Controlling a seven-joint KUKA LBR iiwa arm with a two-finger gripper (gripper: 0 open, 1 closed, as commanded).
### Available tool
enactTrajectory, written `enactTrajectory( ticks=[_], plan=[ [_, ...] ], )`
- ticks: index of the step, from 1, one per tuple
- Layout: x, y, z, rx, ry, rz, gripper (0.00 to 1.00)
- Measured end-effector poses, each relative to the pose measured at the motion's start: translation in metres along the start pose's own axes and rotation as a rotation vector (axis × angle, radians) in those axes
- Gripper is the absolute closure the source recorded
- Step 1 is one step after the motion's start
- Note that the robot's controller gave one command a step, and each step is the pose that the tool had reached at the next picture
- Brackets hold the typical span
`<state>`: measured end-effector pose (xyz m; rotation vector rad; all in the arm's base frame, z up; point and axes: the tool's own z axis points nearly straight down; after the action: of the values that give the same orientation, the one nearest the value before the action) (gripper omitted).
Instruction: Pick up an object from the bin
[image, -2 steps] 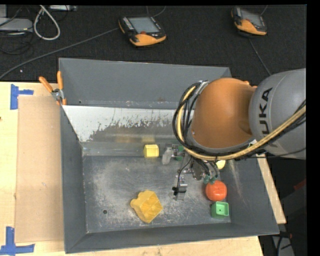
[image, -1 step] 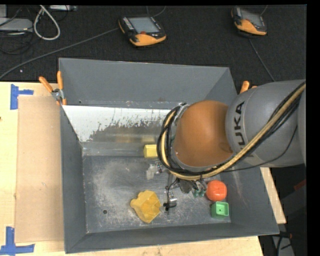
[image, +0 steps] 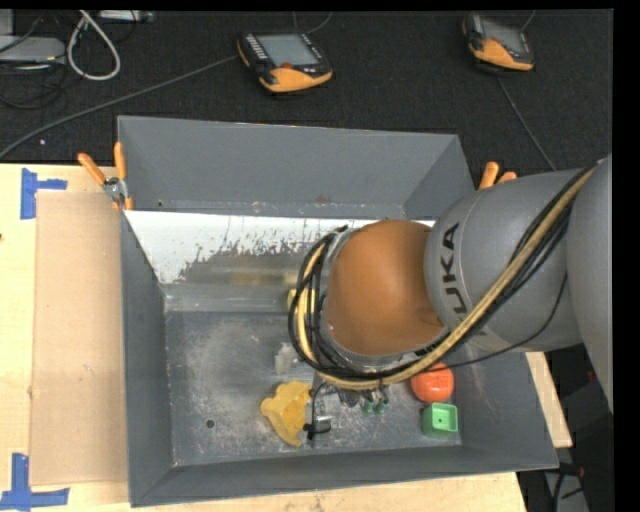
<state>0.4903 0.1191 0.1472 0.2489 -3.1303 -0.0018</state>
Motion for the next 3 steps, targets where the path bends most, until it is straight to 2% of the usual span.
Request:
enactTrajectory(
  ticks=[1, 2, 3],
  plan=[
    [0.0, 0.007, 0.025, 0.0, 0.01, -0.198, 0.0],
    [-0.004, -0.014, 0.079, 0.0, 0.004, -0.282, 0.0],
    [-0.011, -0.031, 0.078, -0.002, 0.004, -0.356, 1.0]
  ],
)
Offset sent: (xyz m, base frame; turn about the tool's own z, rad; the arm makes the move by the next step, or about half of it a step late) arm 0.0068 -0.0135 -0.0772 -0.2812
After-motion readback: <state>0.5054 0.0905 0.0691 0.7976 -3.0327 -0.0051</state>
